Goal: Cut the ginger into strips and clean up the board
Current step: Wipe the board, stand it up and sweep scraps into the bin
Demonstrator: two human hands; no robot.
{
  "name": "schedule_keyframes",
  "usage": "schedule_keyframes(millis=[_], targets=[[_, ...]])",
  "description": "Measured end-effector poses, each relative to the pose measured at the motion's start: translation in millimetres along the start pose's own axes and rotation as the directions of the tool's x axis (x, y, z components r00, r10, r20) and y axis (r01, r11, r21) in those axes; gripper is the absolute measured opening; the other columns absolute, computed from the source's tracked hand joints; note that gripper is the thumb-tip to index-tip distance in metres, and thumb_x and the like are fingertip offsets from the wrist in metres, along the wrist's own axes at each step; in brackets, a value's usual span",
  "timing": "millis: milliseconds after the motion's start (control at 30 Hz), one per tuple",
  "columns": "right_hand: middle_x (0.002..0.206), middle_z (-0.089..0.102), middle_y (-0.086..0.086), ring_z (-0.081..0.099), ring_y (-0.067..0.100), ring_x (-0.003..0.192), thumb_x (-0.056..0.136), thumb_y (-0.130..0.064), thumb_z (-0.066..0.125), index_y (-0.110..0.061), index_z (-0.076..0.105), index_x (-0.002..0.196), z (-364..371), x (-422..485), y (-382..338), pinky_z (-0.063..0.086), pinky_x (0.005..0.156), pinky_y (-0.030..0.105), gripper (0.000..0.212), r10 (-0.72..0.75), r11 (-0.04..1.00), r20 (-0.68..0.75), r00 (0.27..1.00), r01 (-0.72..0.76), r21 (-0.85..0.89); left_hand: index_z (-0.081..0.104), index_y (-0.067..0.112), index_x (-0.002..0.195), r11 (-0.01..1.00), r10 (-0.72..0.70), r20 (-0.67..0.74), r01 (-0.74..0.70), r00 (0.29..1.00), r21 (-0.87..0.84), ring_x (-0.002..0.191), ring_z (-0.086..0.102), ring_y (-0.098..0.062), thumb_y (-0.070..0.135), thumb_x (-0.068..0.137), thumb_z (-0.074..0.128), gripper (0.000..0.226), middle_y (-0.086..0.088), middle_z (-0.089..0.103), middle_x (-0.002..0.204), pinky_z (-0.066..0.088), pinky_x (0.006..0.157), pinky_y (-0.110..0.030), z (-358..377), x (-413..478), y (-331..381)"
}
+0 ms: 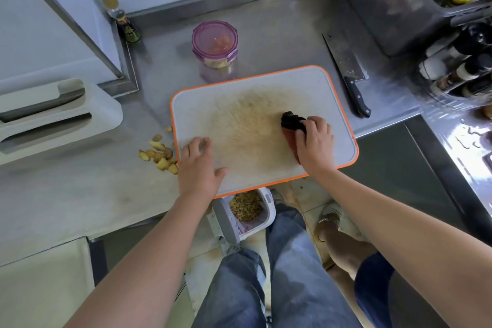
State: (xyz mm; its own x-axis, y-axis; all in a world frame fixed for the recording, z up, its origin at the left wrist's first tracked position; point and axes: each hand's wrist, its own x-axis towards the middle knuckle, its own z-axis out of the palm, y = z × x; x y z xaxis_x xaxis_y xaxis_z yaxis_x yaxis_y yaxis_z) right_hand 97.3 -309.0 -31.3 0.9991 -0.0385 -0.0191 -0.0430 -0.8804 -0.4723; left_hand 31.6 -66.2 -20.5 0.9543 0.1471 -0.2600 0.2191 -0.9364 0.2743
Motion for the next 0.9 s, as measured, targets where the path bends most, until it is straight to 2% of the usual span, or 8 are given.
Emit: schedule_keyframes(millis=[67,267,433,500,600,667,767,900], targets=[[0.132,0.04,0.011,0.037,0.032,0.116,0.093,-0.031,0.054,-0.007,0.048,0.13,7.7,-2.0,1.7,0.033,0.096,0.043,0.045,-0.017,0.996,0.082,0.996,0.024,-0.091,0.028,0.012,0.149,1.0,0.003,0.001,-0.003,1.0,0.003,0.135,0.022,-0.03,0.042,0.088,0.064,0.077,-0.009,0.027,0.149,0.027,0.112,-0.038,-0.2,0.0,-0.5],[0.118,0.051,0.021,0.049,0.038,0.098,0.079,0.003,0.05,0.003,0.058,0.12,8.2,-9.6,-0.7,0.046,0.09,0.048,0.042,-0.264,0.965,0.146,0.954,0.26,0.047,0.026,0.012,0.15,1.0,0.0,0.007,0.0,1.0,0.014,0.138,0.02,-0.028,0.043,0.089,0.062,0.077,-0.009,0.026,0.151,0.028,0.111,-0.038,-1.5,0.4,0.3],[0.115,0.055,0.012,0.051,0.024,0.102,0.08,-0.016,0.039,-0.005,0.064,0.116,1.0,-51.1,-10.3,0.041,0.093,0.028,0.044,-0.556,0.831,0.432,0.71,0.49,0.264,0.025,0.012,0.15,1.0,-0.002,0.016,0.002,1.0,0.016,0.138,0.02,-0.027,0.045,0.089,0.062,0.079,-0.008,0.025,0.152,0.029,0.111,-0.037,-0.9,0.8,0.8],[0.113,0.056,0.009,0.052,0.023,0.102,0.08,-0.013,0.042,-0.007,0.065,0.114,-3.1,-43.4,-11.6,0.042,0.093,0.027,0.042,-0.571,0.82,0.401,0.716,0.486,0.302,0.025,0.012,0.15,1.0,-0.002,0.014,0.002,1.0,0.015,0.139,0.019,-0.027,0.045,0.089,0.062,0.079,-0.009,0.026,0.152,0.028,0.111,-0.037,-1.0,0.4,0.8],[0.115,0.053,0.013,0.049,0.029,0.106,0.082,-0.003,0.047,-0.005,0.061,0.12,0.6,-16.6,-14.6,0.041,0.096,0.035,0.041,-0.428,0.895,0.202,0.881,0.382,0.229,0.024,0.012,0.151,1.0,0.004,0.018,-0.004,1.0,0.018,0.139,0.019,-0.027,0.043,0.09,0.062,0.079,-0.009,0.025,0.153,0.028,0.111,-0.037,-1.2,0.3,0.5],[0.119,0.052,0.016,0.047,0.034,0.106,0.081,0.004,0.052,-0.004,0.06,0.123,7.0,-8.7,-18.0,0.042,0.095,0.044,0.044,-0.337,0.937,0.203,0.919,0.306,0.166,0.024,0.012,0.151,1.0,0.002,0.02,-0.002,1.0,0.025,0.139,0.019,-0.027,0.042,0.09,0.062,0.079,-0.009,0.025,0.153,0.029,0.111,-0.037,-1.6,0.5,0.6],[0.118,0.054,0.013,0.049,0.032,0.101,0.077,0.001,0.053,-0.007,0.063,0.12,10.3,-27.6,-16.6,0.044,0.091,0.04,0.045,-0.413,0.91,0.296,0.861,0.38,0.163,0.023,0.011,0.151,1.0,0.001,0.021,-0.002,1.0,0.027,0.139,0.019,-0.027,0.043,0.09,0.062,0.079,-0.009,0.024,0.154,0.03,0.111,-0.036,-0.8,0.7,1.1],[0.11,0.058,0.006,0.053,0.022,0.1,0.075,-0.01,0.051,-0.012,0.068,0.109,-7.9,-55.6,-16.6,0.045,0.09,0.03,0.039,-0.52,0.854,0.496,0.695,0.438,0.282,0.02,0.011,0.152,0.999,0.002,0.03,-0.003,1.0,0.032,0.14,0.019,-0.028,0.044,0.09,0.061,0.08,-0.009,0.022,0.154,0.031,0.112,-0.038,-0.3,1.0,0.5]])
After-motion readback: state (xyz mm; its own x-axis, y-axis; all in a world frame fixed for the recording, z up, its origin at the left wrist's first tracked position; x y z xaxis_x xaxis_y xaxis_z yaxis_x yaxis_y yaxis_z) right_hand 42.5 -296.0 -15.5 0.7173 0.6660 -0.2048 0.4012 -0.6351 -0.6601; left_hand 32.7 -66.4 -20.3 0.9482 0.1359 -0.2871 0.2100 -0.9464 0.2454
